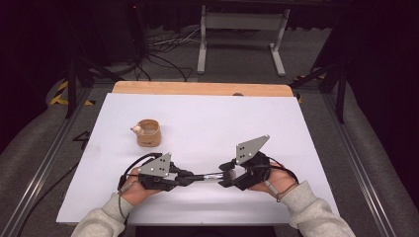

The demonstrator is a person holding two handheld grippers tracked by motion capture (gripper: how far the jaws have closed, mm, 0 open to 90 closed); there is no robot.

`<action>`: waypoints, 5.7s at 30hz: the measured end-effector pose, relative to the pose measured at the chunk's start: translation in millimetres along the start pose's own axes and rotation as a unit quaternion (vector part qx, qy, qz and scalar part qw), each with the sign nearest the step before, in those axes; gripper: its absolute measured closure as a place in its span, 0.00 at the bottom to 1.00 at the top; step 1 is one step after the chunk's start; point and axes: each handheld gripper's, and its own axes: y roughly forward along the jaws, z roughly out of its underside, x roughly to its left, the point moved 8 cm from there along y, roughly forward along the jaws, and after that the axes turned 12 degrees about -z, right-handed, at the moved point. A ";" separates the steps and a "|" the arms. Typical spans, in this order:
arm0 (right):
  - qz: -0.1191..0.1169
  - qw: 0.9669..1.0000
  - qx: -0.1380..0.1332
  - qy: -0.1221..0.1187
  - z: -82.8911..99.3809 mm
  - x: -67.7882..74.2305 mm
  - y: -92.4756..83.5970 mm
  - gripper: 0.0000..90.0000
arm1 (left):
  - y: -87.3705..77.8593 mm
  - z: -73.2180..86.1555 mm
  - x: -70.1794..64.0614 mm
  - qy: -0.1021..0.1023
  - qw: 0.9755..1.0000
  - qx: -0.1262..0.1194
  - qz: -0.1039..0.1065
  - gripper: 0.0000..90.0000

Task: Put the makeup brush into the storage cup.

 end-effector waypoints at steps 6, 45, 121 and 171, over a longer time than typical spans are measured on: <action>-0.007 1.000 0.003 -0.004 1.5 0.2 2.1 0.61 | 0.0 -0.7 -1.4 0.005 1.000 -0.005 0.004 0.82; -0.014 0.999 0.010 -0.042 -3.5 5.5 0.3 0.78 | -0.4 -4.8 -0.9 -0.009 1.000 -0.005 0.005 0.70; -0.012 0.936 0.337 -0.104 -41.1 7.1 19.9 0.78 | 35.0 -12.0 -12.2 -0.029 0.984 0.165 0.062 0.69; -0.015 0.935 0.327 -0.136 -44.2 11.7 27.2 0.76 | 37.9 -7.6 -18.5 -0.008 0.980 0.193 0.055 0.82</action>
